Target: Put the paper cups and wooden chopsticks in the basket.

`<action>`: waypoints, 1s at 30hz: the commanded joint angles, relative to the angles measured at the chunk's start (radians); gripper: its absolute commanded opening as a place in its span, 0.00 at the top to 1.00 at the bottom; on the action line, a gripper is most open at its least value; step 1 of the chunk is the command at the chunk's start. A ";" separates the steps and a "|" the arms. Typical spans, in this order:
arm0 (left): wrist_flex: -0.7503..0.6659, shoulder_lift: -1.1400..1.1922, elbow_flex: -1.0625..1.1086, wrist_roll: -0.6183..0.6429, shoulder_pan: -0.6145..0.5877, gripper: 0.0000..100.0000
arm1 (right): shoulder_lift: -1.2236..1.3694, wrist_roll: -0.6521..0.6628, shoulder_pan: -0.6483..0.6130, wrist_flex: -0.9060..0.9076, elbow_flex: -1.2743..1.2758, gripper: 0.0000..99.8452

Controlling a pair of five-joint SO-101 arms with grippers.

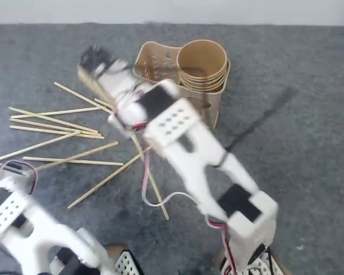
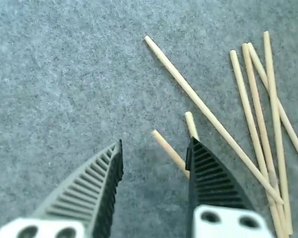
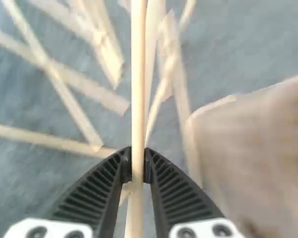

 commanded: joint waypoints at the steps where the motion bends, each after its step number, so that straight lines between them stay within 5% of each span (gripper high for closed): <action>1: -0.064 -0.006 0.010 -0.011 0.023 0.80 | -0.196 -0.012 0.054 -0.147 -0.057 0.99; 19: -0.071 -0.011 0.016 -0.011 0.025 0.80 | -0.321 -0.522 0.286 -0.387 -0.051 0.99; 30: -0.071 -0.011 0.016 -0.012 0.018 0.80 | -0.395 -0.537 0.265 -0.383 0.048 0.99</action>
